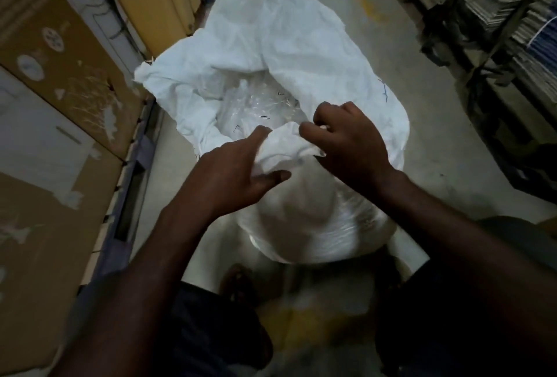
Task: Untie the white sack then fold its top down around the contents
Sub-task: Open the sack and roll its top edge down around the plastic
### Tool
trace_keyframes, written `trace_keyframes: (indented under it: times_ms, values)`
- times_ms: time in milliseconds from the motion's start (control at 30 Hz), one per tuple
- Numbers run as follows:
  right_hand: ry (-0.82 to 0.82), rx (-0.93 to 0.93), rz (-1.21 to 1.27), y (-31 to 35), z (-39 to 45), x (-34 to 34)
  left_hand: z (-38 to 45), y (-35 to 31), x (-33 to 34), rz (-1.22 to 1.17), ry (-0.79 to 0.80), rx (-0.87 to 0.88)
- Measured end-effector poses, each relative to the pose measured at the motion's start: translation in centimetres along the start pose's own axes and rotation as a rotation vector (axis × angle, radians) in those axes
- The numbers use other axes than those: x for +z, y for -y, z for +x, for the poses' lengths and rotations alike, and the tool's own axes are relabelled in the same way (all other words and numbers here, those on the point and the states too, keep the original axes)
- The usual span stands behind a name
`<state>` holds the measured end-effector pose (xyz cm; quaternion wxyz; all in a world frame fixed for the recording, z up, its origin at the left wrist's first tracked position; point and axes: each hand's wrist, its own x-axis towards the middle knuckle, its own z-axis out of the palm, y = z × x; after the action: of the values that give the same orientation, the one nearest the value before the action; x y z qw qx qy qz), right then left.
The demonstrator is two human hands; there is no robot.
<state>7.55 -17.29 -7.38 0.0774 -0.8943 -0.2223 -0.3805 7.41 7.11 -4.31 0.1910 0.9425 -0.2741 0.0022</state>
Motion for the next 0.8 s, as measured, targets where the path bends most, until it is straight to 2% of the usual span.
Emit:
trace_keyframes:
  times_ms: [100, 167, 233, 300, 367, 400, 467, 600, 700, 800]
  values:
    - [0.007, 0.065, -0.008, 0.8, -0.1, 0.6, 1.3, -0.4, 0.9, 0.025, -0.054, 0.007]
    - [0.031, 0.099, 0.02, 0.9, -0.1, 0.6, 2.2, -0.2, 1.8, 0.079, -0.156, 0.001]
    - [0.107, 0.103, 0.066, 1.1, -0.1, 0.5, 2.9, 0.1, 3.1, 0.087, -0.314, 0.032]
    - [0.254, 0.082, 0.137, 1.2, -0.3, 0.3, 3.3, 0.4, 3.7, 0.062, -0.437, 0.029]
    - [0.362, 0.086, 0.167, 0.8, -0.6, 0.1, 3.8, 1.0, 3.4, 0.054, -0.473, 0.029]
    - [0.365, 0.109, 0.151, 0.4, -0.5, -0.1, 4.0, 1.2, 3.1, 0.06, -0.464, 0.036]
    - [0.288, 0.117, 0.058, -0.8, -0.1, -0.4, 4.1, 1.5, 2.8, 0.073, -0.415, 0.05]
    - [0.007, 0.023, -0.064, -2.6, 0.5, -1.8, 3.8, 0.6, 2.9, 0.11, -0.383, 0.067]
    - [-0.141, -0.002, -0.034, -2.8, 0.4, -3.0, 3.7, -0.3, 2.5, 0.128, -0.51, 0.112]
    - [-0.118, 0.058, -0.031, -2.0, 0.6, -3.7, 4.0, -0.6, 1.7, 0.082, -0.688, 0.213]
